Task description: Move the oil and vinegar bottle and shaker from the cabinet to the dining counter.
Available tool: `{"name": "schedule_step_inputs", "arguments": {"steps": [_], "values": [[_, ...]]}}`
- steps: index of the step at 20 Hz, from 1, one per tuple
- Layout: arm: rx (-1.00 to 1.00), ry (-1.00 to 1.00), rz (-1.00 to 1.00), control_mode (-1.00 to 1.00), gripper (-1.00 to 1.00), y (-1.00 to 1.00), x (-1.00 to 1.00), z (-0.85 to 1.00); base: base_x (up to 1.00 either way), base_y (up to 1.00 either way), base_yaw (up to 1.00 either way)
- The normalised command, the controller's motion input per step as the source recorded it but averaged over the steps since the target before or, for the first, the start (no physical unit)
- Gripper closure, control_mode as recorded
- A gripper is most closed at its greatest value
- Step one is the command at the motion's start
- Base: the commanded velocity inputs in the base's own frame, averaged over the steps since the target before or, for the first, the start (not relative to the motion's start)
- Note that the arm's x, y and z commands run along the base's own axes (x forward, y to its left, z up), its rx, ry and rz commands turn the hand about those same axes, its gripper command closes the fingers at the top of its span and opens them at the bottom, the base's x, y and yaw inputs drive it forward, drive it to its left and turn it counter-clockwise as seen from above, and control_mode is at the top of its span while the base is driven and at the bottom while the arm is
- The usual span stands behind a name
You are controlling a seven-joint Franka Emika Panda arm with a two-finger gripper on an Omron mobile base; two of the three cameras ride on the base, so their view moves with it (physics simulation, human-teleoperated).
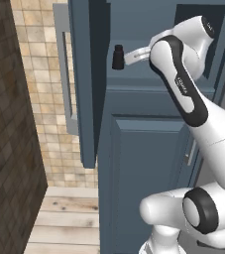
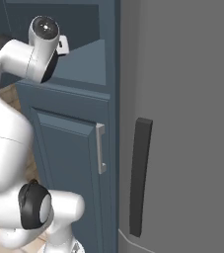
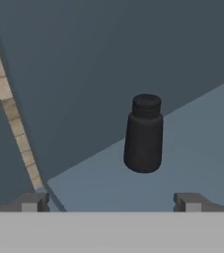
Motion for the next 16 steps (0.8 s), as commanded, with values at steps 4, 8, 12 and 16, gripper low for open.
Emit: {"name": "schedule_step_inputs", "arguments": {"steps": [4, 8, 12, 16], "values": [[0.00, 0.02, 0.00, -1.00, -1.00, 0.08, 0.27, 0.00, 0.00, 0.00, 0.00], [0.00, 0.01, 0.00, -1.00, -1.00, 0.03, 0.31, 0.00, 0.00, 0.00, 0.00], [0.00, 0.06, 0.00, -1.00, -1.00, 0.00, 0.30, 0.00, 0.00, 0.00, 0.00], [0.00, 0.04, 0.00, -1.00, -1.00, 0.03, 0.25, 0.00, 0.00, 0.00, 0.00]]}}
